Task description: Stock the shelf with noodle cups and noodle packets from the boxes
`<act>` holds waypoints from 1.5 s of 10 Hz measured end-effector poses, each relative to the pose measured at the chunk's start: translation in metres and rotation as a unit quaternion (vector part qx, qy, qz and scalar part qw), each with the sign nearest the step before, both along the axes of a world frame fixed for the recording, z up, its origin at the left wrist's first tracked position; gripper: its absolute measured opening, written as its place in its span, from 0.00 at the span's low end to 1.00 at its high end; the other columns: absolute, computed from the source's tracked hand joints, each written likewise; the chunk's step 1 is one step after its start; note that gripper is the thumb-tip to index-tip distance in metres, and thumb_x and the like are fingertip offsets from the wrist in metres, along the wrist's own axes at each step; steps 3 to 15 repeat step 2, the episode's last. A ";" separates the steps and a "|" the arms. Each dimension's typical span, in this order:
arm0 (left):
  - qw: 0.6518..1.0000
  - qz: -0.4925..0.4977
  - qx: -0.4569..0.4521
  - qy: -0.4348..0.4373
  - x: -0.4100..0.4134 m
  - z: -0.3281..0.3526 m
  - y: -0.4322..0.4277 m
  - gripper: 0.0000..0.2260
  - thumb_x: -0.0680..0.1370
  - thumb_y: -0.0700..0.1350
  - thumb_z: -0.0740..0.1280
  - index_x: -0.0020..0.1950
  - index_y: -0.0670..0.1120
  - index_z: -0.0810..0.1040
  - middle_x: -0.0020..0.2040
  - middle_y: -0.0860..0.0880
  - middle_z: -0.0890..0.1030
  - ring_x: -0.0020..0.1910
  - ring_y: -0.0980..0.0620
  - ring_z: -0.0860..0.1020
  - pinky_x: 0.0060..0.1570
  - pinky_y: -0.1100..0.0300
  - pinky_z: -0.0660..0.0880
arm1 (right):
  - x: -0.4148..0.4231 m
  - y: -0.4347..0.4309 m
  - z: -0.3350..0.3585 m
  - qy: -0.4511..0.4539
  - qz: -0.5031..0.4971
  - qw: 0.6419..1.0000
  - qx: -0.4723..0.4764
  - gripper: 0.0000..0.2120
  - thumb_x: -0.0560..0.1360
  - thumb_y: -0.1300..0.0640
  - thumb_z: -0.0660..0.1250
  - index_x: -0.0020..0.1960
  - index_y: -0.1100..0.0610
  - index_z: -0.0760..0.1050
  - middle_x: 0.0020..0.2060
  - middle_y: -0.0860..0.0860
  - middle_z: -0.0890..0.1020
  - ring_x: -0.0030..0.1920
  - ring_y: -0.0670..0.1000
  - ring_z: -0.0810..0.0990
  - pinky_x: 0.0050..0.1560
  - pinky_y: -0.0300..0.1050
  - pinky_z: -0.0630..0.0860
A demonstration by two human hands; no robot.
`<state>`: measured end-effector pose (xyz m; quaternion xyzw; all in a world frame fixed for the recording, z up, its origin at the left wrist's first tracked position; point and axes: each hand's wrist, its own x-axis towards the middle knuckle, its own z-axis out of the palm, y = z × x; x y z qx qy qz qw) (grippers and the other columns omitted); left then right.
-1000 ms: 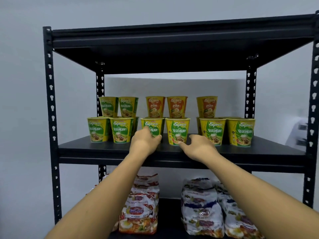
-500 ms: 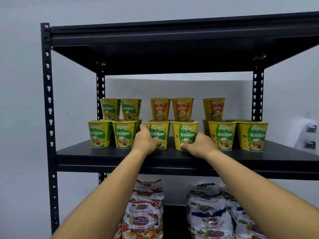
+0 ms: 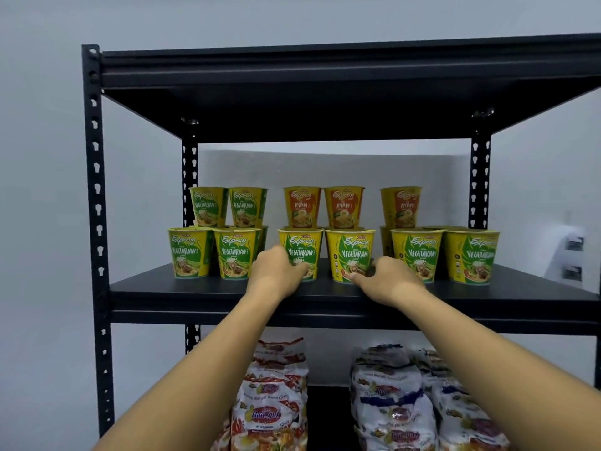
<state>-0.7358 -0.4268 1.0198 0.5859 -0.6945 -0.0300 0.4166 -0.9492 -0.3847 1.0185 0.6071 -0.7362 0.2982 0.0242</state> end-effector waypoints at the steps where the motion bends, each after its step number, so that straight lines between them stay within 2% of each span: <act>1: 0.999 0.000 0.008 -0.047 -0.001 -0.008 0.020 0.19 0.81 0.58 0.66 0.64 0.46 0.75 0.53 0.47 0.80 0.49 0.44 0.78 0.45 0.52 0.76 | 0.001 0.019 -0.003 0.042 -0.004 0.999 0.004 0.25 0.79 0.34 0.62 0.62 0.53 0.76 0.51 0.51 0.81 0.50 0.56 0.79 0.52 0.53 0.81; 2: 0.995 -0.034 -0.001 -0.090 -0.009 -0.018 0.039 0.21 0.82 0.59 0.63 0.70 0.49 0.75 0.60 0.45 0.81 0.55 0.42 0.79 0.53 0.48 0.80 | 0.003 0.031 -0.008 0.043 0.035 0.998 0.001 0.27 0.80 0.35 0.58 0.72 0.49 0.73 0.63 0.52 0.80 0.57 0.56 0.79 0.56 0.52 0.79; 15: 0.995 -0.034 -0.001 -0.090 -0.009 -0.018 0.039 0.21 0.82 0.59 0.63 0.70 0.49 0.75 0.60 0.45 0.81 0.55 0.42 0.79 0.53 0.48 0.80 | 0.003 0.031 -0.008 0.043 0.035 0.998 0.001 0.27 0.80 0.35 0.58 0.72 0.49 0.73 0.63 0.52 0.80 0.57 0.56 0.79 0.56 0.52 0.79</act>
